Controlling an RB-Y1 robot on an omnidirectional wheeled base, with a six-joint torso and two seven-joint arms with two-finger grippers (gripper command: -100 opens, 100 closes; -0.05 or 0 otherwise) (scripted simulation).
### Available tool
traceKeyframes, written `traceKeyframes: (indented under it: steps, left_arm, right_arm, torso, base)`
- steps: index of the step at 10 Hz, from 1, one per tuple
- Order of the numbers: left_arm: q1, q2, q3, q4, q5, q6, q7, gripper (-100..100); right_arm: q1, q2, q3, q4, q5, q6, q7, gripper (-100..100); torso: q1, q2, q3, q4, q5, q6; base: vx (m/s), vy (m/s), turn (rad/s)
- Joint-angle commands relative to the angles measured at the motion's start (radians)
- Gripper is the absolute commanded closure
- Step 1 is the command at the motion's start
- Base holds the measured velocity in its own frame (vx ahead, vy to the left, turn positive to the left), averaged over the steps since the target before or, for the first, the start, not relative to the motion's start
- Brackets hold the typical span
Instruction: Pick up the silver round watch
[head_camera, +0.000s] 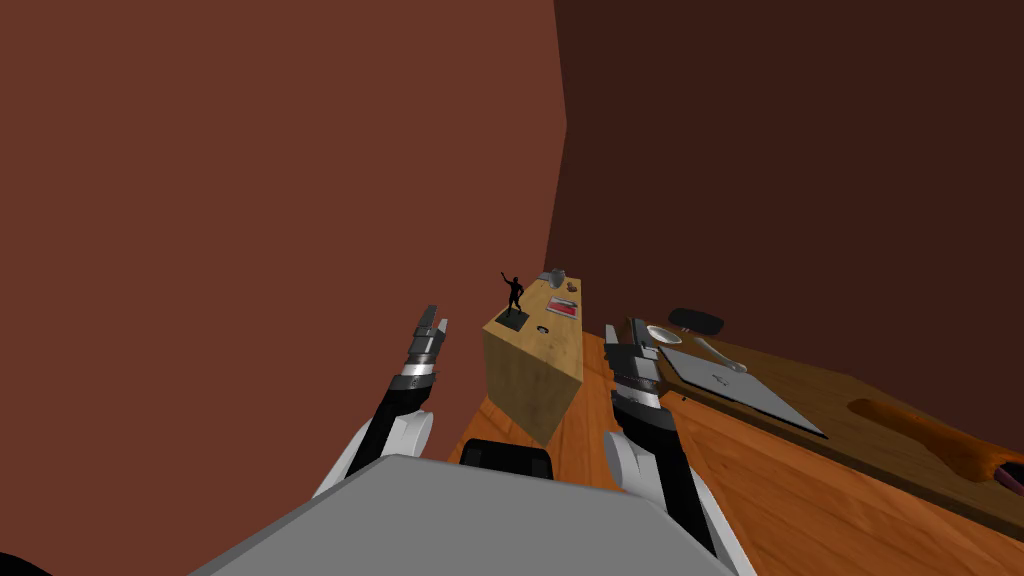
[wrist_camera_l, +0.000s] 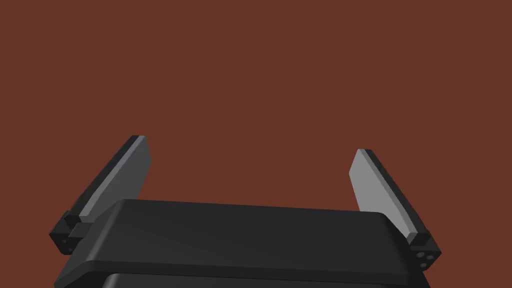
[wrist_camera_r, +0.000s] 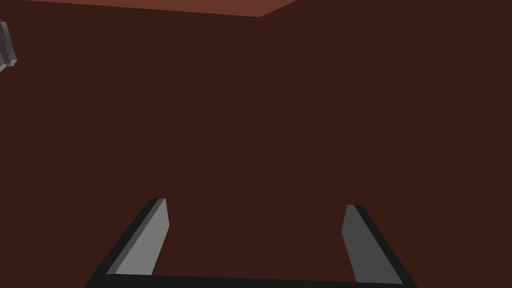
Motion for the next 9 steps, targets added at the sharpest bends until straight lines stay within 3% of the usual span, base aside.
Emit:
traceKeyframes:
  steps: [1,9]
  left_arm:
    - [0.0,0.0,0.0,0.0,0.0,0.0,0.0,0]
    - [0.0,0.0,0.0,0.0,0.0,0.0,0.0,0]
  right_arm:
    - [-0.002,-0.039,0.002,-0.002,0.005,-0.002,0.0,-100]
    - [-0.036,-0.28,0.04,-0.005,0.086,-0.023,-0.005,-100]
  torso:
    - [0.0,0.0,0.0,0.0,0.0,0.0]
    - [0.001,0.002,0.001,0.0,0.0,0.0]
  base:
    - [-0.009,0.006,-0.027]
    - [-0.026,0.015,-0.049]
